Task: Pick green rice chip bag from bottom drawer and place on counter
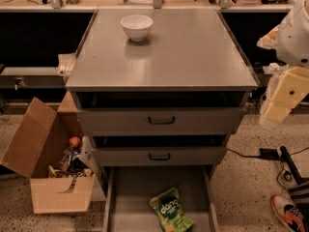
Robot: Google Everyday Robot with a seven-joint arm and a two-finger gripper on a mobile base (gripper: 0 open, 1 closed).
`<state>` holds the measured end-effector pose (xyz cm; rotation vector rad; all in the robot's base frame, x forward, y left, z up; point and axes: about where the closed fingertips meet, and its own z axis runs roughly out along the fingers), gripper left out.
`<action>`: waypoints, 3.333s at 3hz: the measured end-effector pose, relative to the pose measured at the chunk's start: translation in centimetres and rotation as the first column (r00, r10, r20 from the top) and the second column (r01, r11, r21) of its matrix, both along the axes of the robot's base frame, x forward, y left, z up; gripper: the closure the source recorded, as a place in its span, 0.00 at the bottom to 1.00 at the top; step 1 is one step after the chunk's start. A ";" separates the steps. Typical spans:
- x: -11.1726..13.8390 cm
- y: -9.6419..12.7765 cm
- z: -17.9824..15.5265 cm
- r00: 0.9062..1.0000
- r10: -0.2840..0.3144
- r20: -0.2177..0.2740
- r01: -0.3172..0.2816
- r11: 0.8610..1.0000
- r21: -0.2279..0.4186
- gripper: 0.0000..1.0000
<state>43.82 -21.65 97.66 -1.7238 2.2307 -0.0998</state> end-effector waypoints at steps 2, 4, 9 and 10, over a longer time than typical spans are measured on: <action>0.4 0.1 -3.0 0.999 -0.008 -0.034 0.007 1.000 -0.016 0.00; -0.2 1.7 -16.9 0.984 -0.020 -0.178 0.024 1.000 0.019 0.00; -1.3 7.3 -29.6 0.947 -0.077 -0.311 0.143 0.970 0.197 0.00; -1.7 7.6 -34.4 0.940 -0.101 -0.326 0.189 0.950 0.250 0.00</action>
Offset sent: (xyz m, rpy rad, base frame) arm 0.0152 0.0033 -0.1231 -0.0658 0.1566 -0.0271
